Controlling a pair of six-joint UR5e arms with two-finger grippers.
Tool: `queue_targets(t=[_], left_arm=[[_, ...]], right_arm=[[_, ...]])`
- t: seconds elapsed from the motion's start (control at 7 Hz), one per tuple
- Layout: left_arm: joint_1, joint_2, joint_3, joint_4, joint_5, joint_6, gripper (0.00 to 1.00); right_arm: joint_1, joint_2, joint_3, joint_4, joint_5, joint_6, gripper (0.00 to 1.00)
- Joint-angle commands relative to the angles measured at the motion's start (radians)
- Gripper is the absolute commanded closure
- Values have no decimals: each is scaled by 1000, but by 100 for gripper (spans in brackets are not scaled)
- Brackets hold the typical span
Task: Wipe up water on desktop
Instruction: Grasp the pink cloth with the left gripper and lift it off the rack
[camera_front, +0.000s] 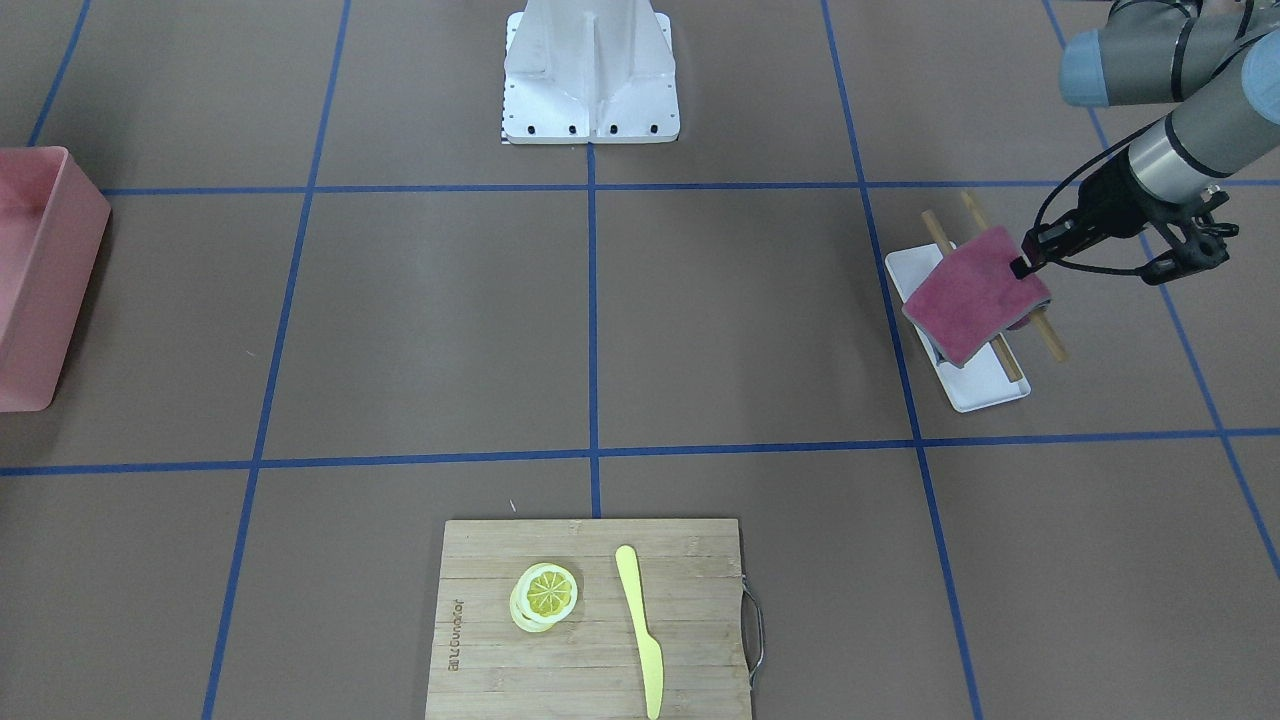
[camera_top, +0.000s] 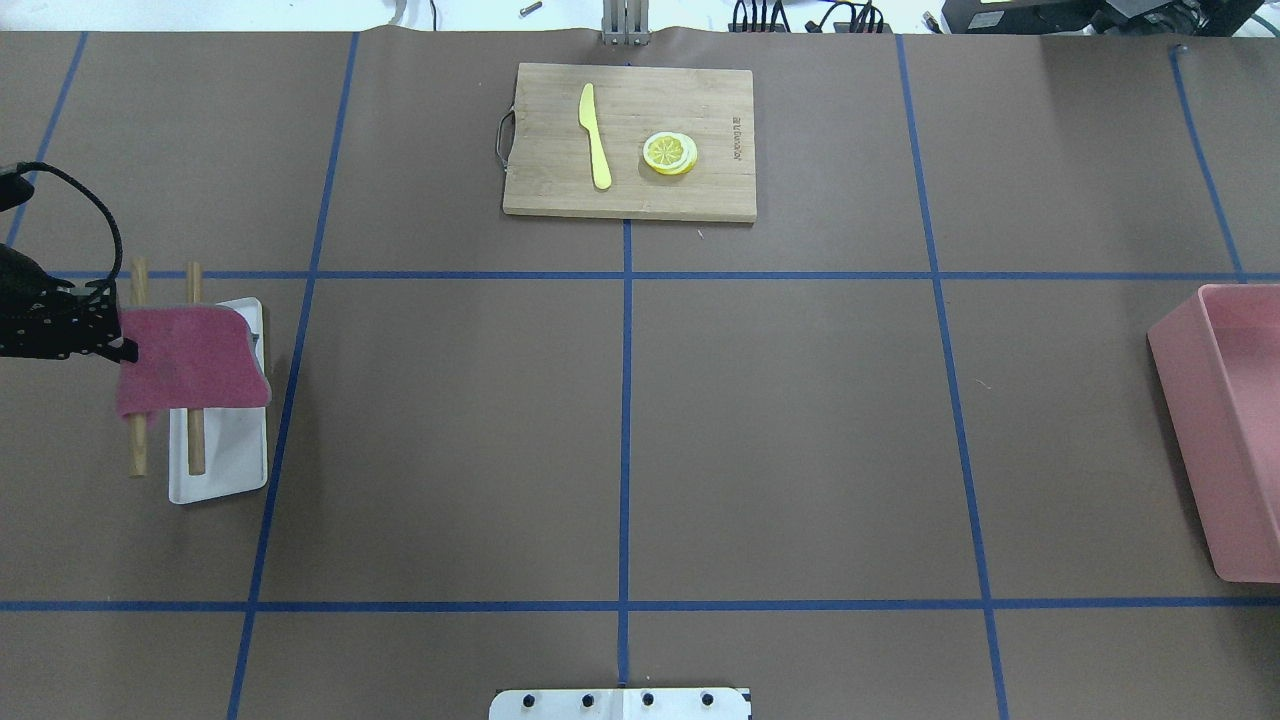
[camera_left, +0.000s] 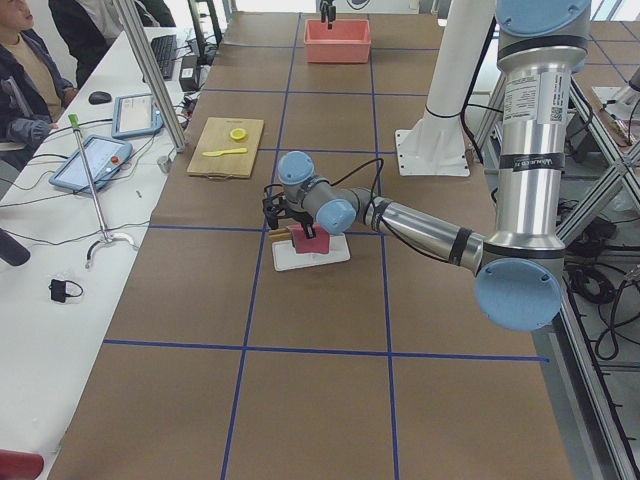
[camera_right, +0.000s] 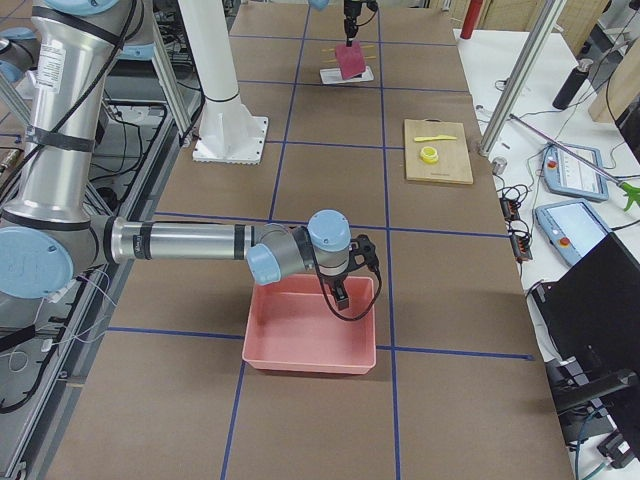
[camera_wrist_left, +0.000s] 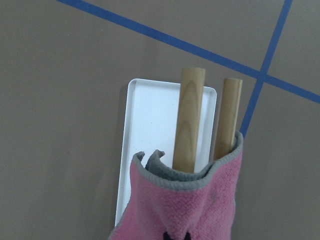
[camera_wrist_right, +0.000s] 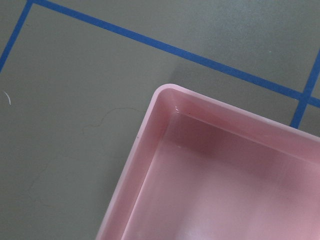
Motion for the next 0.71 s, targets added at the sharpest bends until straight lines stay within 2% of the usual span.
queue_targets(t=[0.0,0.14,0.29,0.57], left_arm=[[-10,-2,-48,4,-34,1,100],[-13,-29,-58,6,-154,-10,100],[-20,-116,-55,11,-187,-84,100],[-4,-342,-17,11,-178,-410,100]], right_arm=[[0,1,1,2,3,0,0],[0,6,7,3,9,6,0],[-2,9,25,3,10,14,0],[-9,9,100,3,7,12,0]])
